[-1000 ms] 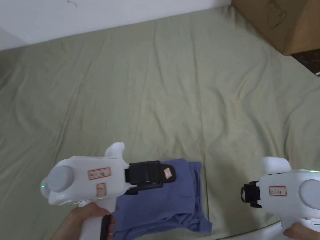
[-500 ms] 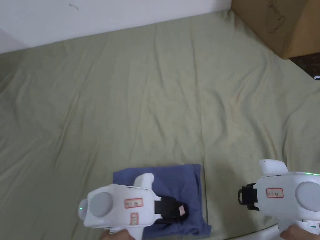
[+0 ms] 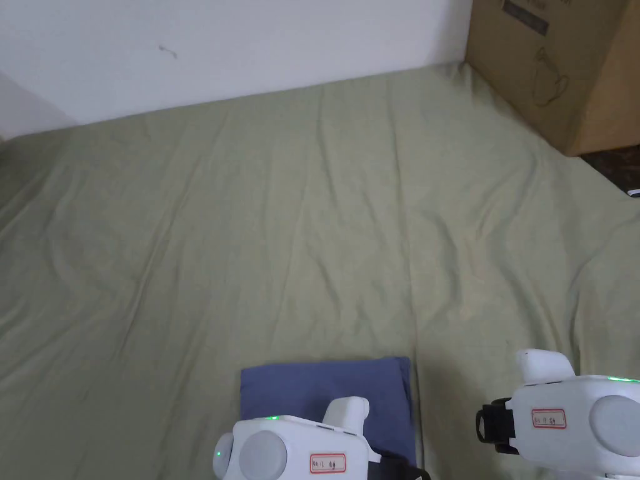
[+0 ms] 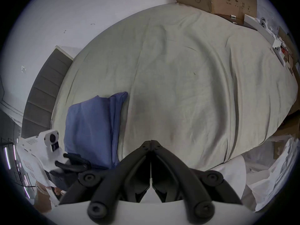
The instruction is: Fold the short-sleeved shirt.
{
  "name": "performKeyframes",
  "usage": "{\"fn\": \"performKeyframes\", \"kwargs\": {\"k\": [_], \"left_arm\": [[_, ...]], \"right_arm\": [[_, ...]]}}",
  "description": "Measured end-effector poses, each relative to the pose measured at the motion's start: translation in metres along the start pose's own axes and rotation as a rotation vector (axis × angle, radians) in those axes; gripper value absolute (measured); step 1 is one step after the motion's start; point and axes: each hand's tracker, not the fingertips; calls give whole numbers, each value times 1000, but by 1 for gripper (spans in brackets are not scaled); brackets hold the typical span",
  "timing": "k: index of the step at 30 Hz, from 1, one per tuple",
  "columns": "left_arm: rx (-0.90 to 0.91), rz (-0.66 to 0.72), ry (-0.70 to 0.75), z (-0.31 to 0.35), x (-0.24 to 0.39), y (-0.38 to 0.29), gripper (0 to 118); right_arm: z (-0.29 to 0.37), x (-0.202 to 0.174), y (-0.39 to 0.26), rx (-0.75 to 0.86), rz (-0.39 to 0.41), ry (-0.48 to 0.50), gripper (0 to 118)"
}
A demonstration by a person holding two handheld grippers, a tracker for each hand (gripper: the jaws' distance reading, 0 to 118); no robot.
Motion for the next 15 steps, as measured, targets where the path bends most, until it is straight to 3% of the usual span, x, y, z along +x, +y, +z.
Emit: {"fn": "performKeyframes", "kwargs": {"k": [6, 11, 15], "left_arm": [[165, -5, -17, 61, -6, -3, 4], [321, 69, 12, 134, -43, -19, 4], [382, 170, 24, 167, -81, -43, 4]], "right_arm": [[14, -26, 10, 29, 61, 39, 0], [19, -75, 20, 59, 210, 130, 0], [3, -114, 22, 19, 282, 226, 0]]}}
